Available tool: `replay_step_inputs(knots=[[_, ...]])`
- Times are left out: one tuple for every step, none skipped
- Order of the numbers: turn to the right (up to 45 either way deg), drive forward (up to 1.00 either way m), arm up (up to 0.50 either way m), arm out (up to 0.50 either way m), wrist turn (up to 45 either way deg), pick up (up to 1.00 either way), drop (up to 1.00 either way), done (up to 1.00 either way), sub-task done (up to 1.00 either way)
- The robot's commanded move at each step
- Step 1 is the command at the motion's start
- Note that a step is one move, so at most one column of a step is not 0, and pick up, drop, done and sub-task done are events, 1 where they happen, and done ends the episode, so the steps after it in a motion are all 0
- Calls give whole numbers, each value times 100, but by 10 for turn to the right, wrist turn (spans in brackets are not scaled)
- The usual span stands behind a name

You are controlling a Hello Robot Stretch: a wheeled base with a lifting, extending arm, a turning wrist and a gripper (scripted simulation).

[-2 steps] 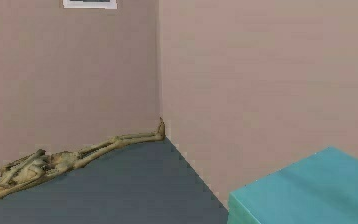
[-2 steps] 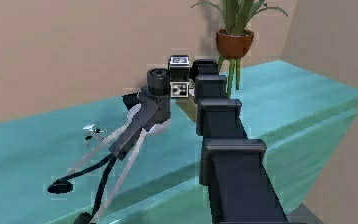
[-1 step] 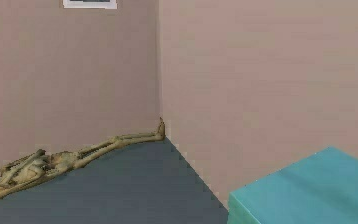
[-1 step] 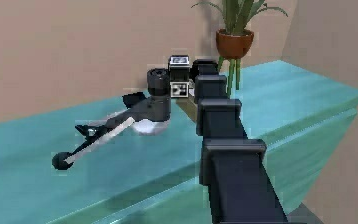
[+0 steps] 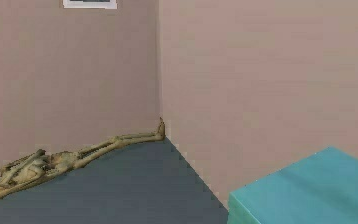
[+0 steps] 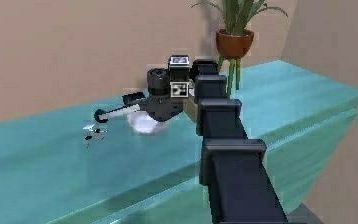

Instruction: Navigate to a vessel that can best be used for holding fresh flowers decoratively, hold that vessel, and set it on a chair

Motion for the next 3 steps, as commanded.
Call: replay_step_inputs(knots=[[0, 0, 0, 0, 210, 0, 0, 0, 0], [0, 0, -10, 0, 0, 0, 0, 0, 0], [0, 0, 0, 0, 0, 100, 0, 0, 0]])
